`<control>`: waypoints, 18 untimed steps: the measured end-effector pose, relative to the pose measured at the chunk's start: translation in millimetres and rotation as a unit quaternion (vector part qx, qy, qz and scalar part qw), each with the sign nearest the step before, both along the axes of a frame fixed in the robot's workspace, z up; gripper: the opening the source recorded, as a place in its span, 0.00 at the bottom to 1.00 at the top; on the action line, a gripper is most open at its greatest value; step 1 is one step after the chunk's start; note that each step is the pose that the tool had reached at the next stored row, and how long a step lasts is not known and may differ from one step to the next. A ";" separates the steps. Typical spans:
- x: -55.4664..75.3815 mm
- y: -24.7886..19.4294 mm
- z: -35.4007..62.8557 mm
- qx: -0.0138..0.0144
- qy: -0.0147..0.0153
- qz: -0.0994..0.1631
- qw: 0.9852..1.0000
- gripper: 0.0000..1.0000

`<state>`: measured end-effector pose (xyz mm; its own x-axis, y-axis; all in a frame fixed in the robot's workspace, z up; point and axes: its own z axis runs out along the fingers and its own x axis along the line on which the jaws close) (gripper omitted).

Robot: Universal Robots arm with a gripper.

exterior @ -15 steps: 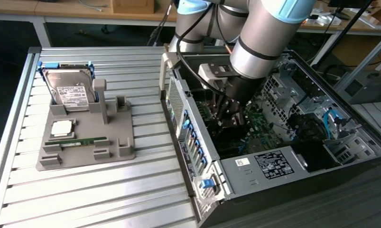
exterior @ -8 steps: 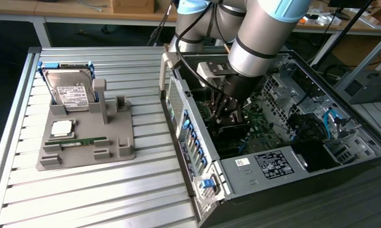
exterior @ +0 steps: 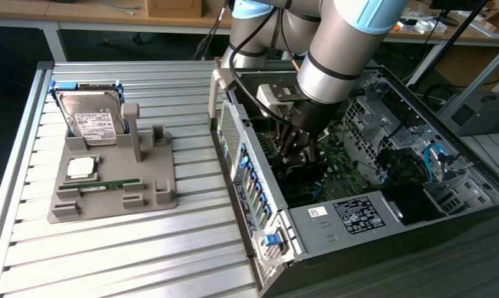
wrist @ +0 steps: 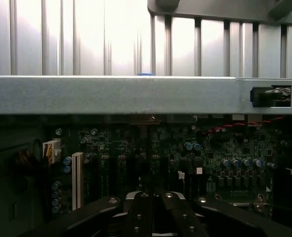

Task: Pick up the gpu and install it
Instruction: 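Press down on the gpu until it lock into place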

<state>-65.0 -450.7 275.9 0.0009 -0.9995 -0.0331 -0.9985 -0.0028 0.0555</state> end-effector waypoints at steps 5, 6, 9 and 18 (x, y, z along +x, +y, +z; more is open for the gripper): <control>0.1 0.0 -3.9 0.000 0.000 0.000 1.000 0.10; 0.1 0.1 -4.6 0.000 0.000 0.000 1.000 0.10; 0.0 0.0 -5.7 0.000 0.000 0.000 1.000 0.10; -3.9 0.1 -5.8 0.000 -0.003 0.000 1.000 0.10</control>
